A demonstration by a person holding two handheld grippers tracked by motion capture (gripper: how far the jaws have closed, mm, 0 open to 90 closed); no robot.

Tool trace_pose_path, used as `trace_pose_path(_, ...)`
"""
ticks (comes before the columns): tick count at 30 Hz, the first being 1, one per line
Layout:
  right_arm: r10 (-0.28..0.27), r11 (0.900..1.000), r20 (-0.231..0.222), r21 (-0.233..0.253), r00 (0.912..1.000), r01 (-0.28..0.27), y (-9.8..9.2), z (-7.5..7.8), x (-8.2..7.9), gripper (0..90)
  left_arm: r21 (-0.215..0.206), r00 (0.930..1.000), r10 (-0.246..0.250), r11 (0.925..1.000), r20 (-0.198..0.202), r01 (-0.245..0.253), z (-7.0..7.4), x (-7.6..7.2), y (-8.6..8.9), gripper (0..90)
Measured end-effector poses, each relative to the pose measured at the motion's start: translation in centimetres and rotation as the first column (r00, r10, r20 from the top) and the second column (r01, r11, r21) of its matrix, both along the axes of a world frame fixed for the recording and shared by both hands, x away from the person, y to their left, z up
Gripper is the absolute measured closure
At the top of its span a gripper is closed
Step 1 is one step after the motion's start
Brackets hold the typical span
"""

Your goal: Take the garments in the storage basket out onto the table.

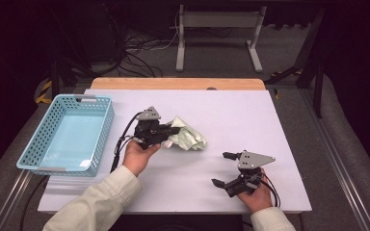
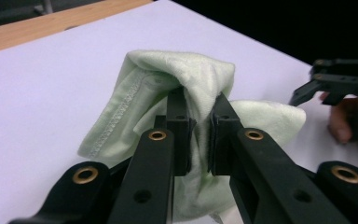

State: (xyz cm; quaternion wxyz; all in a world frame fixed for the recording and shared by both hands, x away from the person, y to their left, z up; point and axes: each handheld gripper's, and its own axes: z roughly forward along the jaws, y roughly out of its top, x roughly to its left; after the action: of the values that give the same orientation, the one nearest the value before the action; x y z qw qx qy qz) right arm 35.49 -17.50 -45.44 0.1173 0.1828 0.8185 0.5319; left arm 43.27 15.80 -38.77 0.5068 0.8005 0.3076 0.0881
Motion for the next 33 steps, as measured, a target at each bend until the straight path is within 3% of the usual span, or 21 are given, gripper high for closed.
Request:
trace_pose_path(6,0.001,1.0,0.0,0.001,1.0,-0.001,0.0,0.0,0.0,0.1,0.054,0.9996,0.021,0.9984,-0.018,-0.02,-1.2,1.1,-0.3,80.9)
trace_pose_path(14,0.001,1.0,0.0,0.003,1.0,-0.001,0.0,0.0,0.0,0.1,0.09,0.9984,0.037,0.9954,-0.043,-0.033,-1.9,1.5,-0.3,78.2)
trace_pose_path(16,0.001,1.0,0.0,0.003,1.0,-0.001,0.0,0.0,0.0,0.1,0.094,0.9984,0.037,0.995,-0.044,-0.032,-1.9,1.5,-0.3,72.4)
trace_pose_path(20,-0.001,1.0,0.0,0.003,1.0,0.001,-0.1,0.0,0.0,0.1,0.122,0.9977,0.06,0.991,-0.033,-0.055,-1.6,1.4,-0.1,47.7)
trace_pose_path(24,-0.003,1.0,0.0,0.003,1.0,0.003,-0.1,0.0,0.0,0.1,0.107,0.9962,0.077,0.9917,-0.041,-0.072,-1.3,1.2,0.2,32.3)
trace_pose_path(29,-0.003,1.0,-0.001,0.004,1.0,0.003,-0.1,0.0,0.0,0.1,0.091,0.9967,0.08,0.9927,-0.014,-0.079,-0.8,1.0,0.7,17.9)
trace_pose_path(33,-0.004,1.0,-0.001,0.004,1.0,0.004,0.0,0.0,0.0,0.1,0.077,0.9976,0.067,0.9947,0.014,-0.068,-0.3,0.5,0.9,11.3)
